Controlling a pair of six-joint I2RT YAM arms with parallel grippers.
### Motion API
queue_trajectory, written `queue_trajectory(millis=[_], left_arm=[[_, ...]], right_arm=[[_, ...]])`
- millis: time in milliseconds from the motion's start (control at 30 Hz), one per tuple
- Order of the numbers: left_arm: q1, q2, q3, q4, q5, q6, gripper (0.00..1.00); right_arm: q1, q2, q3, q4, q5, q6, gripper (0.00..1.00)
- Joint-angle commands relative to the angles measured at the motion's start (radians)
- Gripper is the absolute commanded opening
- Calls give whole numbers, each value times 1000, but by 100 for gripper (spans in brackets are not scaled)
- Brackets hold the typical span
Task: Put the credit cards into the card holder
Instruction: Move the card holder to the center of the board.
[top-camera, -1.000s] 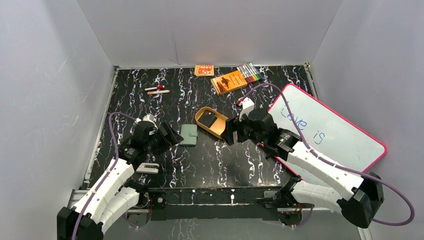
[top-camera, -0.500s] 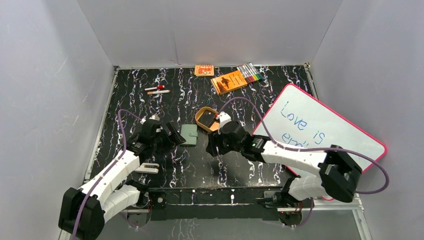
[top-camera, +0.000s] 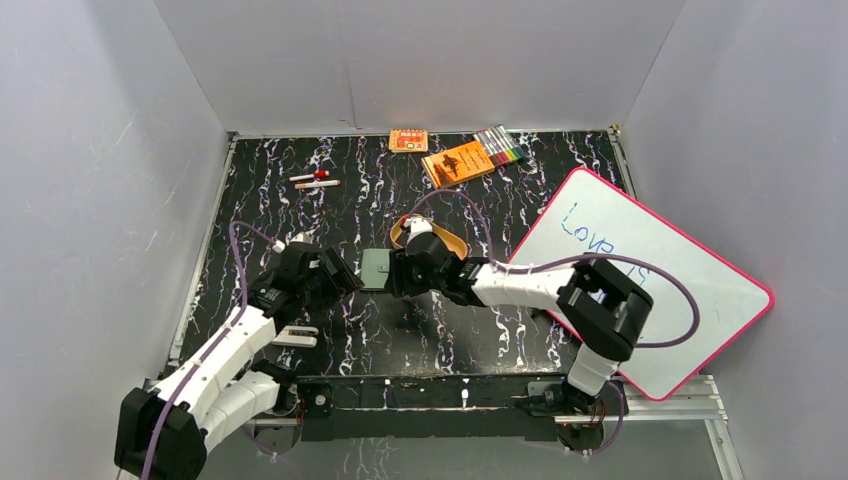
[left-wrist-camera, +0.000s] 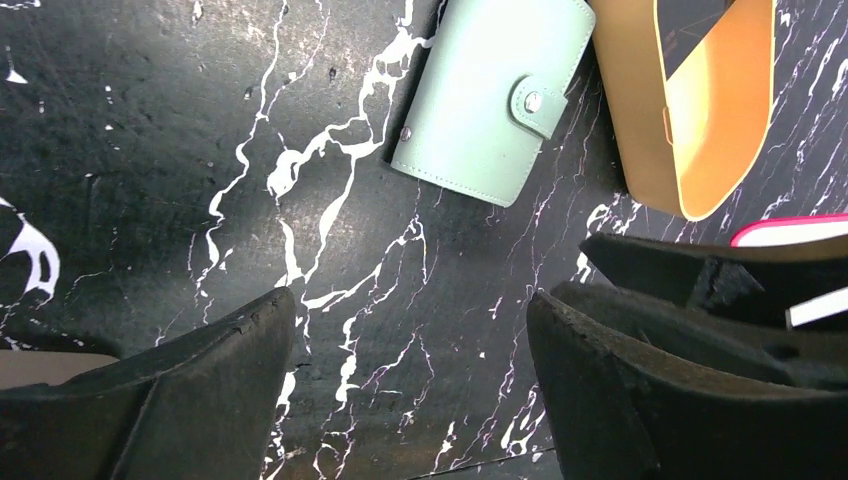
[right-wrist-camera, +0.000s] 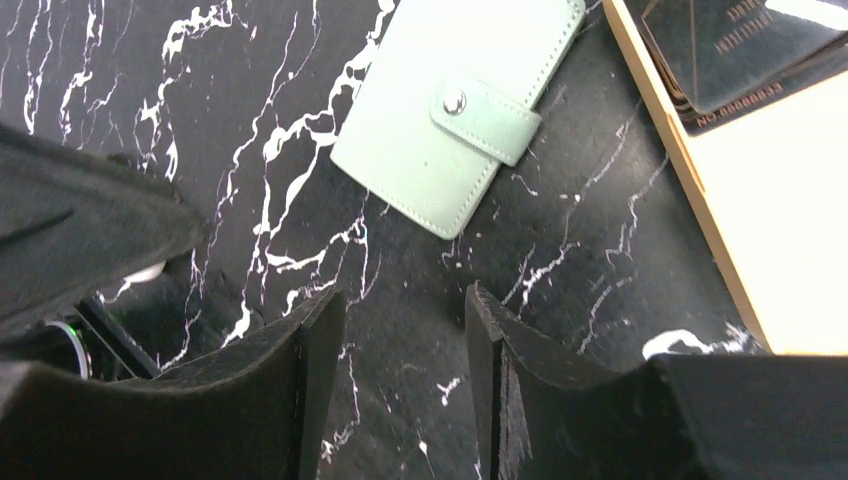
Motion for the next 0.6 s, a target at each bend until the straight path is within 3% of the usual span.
queue_trajectory(millis=[0,567], left_arm=[[0,-69,32,-61,-42,4,82],[-1,-112,27,-85,-40,-7,82]], right_arm=[[8,69,102,32,35,52,55],[7,172,146,-6,132,256,53]])
